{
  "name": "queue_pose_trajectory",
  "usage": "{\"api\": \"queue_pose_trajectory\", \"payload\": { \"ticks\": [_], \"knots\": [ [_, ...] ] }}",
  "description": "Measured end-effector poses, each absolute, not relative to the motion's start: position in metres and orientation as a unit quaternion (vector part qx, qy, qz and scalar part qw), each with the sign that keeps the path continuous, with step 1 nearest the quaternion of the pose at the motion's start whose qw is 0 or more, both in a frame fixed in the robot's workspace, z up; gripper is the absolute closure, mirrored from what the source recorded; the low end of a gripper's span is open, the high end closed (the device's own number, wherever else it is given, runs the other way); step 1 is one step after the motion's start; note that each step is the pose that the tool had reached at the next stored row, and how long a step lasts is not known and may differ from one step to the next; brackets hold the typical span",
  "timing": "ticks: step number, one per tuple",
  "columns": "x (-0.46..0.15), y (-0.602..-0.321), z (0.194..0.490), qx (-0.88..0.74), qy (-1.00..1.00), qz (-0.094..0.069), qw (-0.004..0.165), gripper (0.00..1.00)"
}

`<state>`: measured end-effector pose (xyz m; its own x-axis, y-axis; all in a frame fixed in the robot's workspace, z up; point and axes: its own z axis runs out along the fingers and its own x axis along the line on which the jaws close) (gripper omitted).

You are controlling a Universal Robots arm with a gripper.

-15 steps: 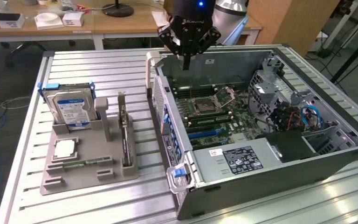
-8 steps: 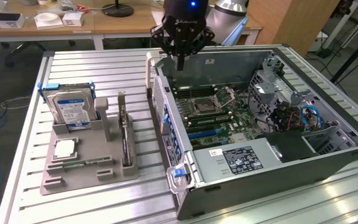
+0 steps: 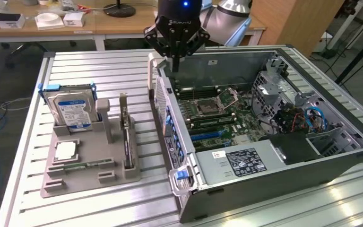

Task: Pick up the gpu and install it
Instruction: 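Reach for the gpu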

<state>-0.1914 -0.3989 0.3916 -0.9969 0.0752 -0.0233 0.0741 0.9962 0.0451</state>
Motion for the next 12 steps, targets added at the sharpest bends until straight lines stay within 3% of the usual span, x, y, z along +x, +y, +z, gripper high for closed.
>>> {"api": "queue_pose_trajectory", "payload": {
  "ticks": [12],
  "knots": [
    [-0.218,-0.399,0.391,0.037,0.999,0.022,0.013,0.89]
  ]
}}
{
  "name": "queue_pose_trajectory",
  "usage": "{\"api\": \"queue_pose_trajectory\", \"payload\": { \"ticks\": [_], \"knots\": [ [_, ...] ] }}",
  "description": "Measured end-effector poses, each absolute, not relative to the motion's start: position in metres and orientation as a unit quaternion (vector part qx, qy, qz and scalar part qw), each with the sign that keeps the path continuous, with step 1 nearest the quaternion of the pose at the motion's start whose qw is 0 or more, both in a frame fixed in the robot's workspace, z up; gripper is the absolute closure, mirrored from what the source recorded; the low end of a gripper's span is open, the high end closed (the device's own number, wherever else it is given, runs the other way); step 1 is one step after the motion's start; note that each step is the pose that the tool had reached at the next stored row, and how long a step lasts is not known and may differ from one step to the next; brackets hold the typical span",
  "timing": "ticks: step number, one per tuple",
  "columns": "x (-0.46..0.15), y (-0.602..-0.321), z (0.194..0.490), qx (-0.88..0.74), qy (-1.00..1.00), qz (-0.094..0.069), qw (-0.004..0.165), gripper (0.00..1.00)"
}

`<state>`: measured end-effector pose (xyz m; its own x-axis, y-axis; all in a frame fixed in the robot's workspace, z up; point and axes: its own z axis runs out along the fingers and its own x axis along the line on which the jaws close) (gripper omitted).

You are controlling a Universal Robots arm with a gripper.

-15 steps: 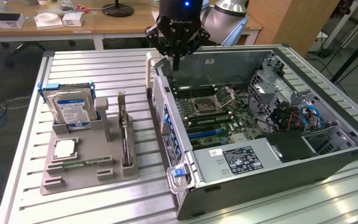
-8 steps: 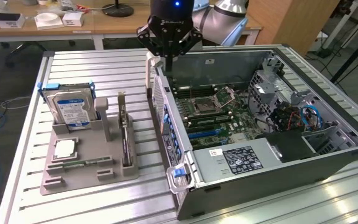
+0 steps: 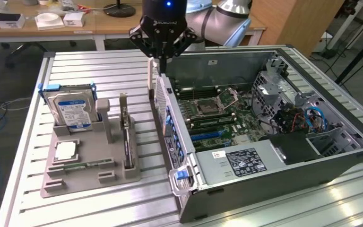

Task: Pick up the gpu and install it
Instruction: 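Reach for the gpu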

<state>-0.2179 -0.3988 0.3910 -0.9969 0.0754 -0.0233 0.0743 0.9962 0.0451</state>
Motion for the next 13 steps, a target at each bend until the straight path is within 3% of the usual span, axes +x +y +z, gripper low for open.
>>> {"api": "queue_pose_trajectory", "payload": {
  "ticks": [13],
  "knots": [
    [-0.244,-0.399,0.390,0.037,0.999,0.022,0.012,0.89]
  ]
}}
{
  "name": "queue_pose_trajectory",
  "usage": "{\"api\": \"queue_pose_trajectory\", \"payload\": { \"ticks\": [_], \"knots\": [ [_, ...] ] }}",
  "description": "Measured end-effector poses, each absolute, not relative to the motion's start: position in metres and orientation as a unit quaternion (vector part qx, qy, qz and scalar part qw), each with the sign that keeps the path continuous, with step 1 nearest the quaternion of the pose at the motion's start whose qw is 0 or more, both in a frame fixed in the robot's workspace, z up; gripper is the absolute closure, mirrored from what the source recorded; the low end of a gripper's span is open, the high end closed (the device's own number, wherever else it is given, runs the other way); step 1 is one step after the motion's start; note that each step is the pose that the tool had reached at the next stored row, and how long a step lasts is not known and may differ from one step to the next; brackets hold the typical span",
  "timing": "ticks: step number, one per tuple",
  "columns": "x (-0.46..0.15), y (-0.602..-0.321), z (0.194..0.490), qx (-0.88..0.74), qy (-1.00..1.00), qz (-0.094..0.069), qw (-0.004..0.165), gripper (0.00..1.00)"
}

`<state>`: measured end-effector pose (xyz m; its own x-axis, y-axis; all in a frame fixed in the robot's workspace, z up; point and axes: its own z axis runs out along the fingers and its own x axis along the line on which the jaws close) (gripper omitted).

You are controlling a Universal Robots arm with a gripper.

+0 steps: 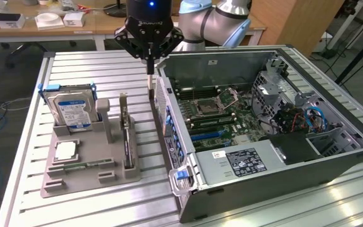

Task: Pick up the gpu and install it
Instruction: 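Reach for the gpu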

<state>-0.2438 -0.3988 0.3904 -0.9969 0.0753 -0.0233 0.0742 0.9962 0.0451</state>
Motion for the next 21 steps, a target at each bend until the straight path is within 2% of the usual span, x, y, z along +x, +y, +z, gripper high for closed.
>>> {"api": "queue_pose_trajectory", "payload": {
  "ticks": [21],
  "knots": [
    [-0.284,-0.399,0.390,0.037,0.999,0.022,0.012,0.89]
  ]
}}
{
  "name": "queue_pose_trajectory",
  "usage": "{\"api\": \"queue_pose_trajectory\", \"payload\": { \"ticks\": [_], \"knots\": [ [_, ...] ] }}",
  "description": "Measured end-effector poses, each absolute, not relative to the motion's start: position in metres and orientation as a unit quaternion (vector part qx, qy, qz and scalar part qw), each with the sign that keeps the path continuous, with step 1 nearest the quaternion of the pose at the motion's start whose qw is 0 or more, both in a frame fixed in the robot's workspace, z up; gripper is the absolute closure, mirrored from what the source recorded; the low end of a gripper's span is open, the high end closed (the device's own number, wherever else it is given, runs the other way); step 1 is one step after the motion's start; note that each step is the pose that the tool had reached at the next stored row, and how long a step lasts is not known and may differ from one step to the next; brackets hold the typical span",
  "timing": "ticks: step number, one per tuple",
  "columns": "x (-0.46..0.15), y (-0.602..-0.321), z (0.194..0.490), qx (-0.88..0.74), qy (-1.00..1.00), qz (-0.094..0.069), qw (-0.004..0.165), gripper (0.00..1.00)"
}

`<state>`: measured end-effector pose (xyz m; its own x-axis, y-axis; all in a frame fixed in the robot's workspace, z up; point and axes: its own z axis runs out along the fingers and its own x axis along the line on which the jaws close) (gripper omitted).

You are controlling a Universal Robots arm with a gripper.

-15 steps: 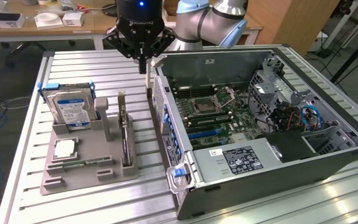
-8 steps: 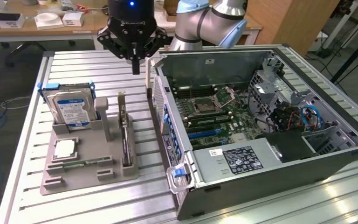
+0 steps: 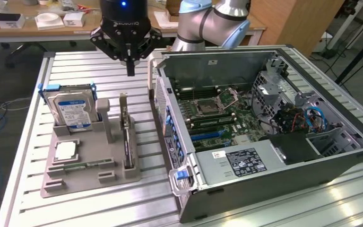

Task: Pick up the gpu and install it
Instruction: 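Reach for the gpu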

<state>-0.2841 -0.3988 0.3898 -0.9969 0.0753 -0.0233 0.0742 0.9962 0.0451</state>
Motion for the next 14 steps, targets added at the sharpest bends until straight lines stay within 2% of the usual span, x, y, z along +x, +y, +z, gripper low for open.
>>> {"api": "queue_pose_trajectory", "payload": {
  "ticks": [14],
  "knots": [
    [-0.2896,-0.4060,0.3893,0.038,0.999,0.021,0.012,0.89]
  ]
}}
